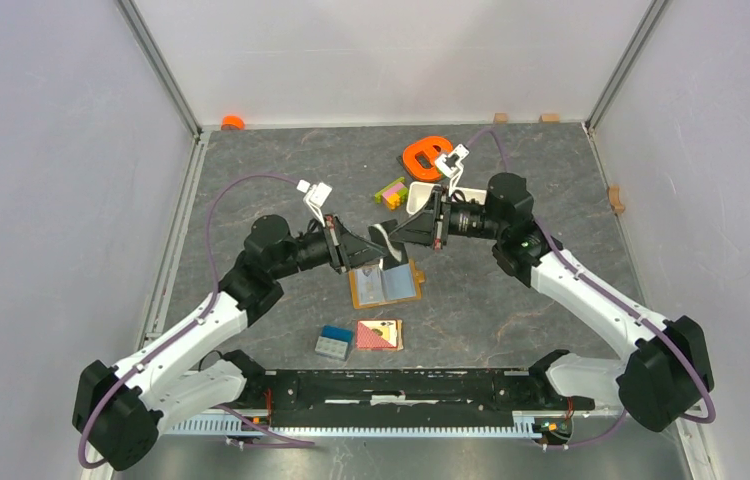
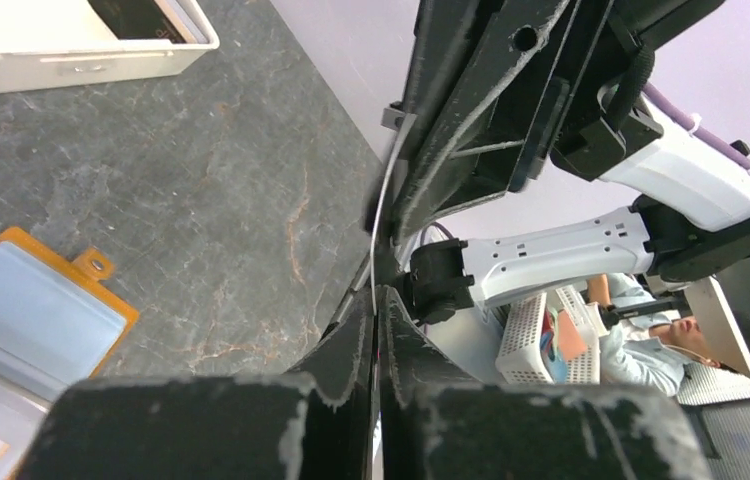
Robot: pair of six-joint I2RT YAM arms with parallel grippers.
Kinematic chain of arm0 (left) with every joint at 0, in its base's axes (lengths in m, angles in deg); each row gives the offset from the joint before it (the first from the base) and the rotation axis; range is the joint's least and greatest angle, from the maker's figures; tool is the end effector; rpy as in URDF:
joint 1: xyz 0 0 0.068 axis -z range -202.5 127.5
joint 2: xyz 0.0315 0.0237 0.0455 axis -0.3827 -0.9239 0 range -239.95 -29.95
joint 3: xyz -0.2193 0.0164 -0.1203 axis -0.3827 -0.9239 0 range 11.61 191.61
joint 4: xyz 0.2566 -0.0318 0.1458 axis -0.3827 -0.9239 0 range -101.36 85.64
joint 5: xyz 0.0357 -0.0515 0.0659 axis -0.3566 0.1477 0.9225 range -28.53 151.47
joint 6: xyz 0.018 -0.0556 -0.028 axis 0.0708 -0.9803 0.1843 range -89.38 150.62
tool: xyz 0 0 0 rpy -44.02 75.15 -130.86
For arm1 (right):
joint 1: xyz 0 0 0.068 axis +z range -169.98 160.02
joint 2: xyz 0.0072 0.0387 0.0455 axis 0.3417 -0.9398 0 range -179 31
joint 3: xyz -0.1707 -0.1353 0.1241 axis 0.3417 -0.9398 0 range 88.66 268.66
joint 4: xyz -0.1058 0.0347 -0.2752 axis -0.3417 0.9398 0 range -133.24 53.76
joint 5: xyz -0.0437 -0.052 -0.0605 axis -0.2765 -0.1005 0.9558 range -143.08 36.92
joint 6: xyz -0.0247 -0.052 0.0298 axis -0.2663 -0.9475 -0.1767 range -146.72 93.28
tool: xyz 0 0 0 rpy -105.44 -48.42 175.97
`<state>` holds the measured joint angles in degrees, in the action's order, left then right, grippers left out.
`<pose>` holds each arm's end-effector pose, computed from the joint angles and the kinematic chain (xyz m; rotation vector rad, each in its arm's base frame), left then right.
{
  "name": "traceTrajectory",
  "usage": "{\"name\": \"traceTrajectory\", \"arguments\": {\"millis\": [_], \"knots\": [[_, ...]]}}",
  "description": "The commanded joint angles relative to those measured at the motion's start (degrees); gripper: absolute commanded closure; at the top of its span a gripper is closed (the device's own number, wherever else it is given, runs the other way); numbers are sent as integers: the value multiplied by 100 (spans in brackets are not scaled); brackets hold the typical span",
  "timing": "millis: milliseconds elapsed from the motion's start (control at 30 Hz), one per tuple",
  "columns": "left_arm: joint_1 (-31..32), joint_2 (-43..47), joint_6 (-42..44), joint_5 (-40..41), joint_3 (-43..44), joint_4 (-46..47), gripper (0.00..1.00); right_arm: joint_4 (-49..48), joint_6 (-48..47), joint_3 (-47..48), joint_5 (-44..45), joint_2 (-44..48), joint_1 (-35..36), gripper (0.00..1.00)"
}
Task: Put the credit cards into the card holder
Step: Pick up the credit card from the storage box, then insert the credit card into the card holder.
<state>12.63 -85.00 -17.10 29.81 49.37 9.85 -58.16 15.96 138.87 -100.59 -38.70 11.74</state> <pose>0.2190 -0.1865 0.2781 0.2827 1.8378 -1.5078 0.2615 0.2054 0.2933 -0.5475 1.8317 1.6097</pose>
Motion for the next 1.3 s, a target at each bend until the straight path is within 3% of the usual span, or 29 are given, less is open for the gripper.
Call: {"name": "traceTrajectory", "arguments": {"millis": [0, 100, 167, 333, 433, 567, 867, 1267], "knots": [[20, 23, -193, 349, -158, 174, 98, 625, -617, 30, 273, -11, 51, 82], [24, 2, -176, 590, -248, -171, 98, 1329, -1218, 11, 1079, 17, 48, 48], [18, -55, -167, 791, -291, -501, 98, 1771, -1581, -27, 1690, -14, 51, 40], [10, -303, -197, 708, -553, -333, 98, 1730, -1763, -377, 2037, -221, 49, 42], [-29, -516, 25, 998, -530, -762, 98, 1732, -1763, -592, 2477, -345, 53, 32], [-202, -1002, 42, 1158, -524, -1303, 98, 1780, -1948, -836, 3270, -505, 189, 28], [-335, -2043, 71, 759, -708, -842, 98, 2153, -2196, -612, 4672, -1319, 873, 26], [-551, -2955, 19, 40, -793, 76, 98, 2520, -2110, -151, 6231, -2112, 1354, 39]]}}
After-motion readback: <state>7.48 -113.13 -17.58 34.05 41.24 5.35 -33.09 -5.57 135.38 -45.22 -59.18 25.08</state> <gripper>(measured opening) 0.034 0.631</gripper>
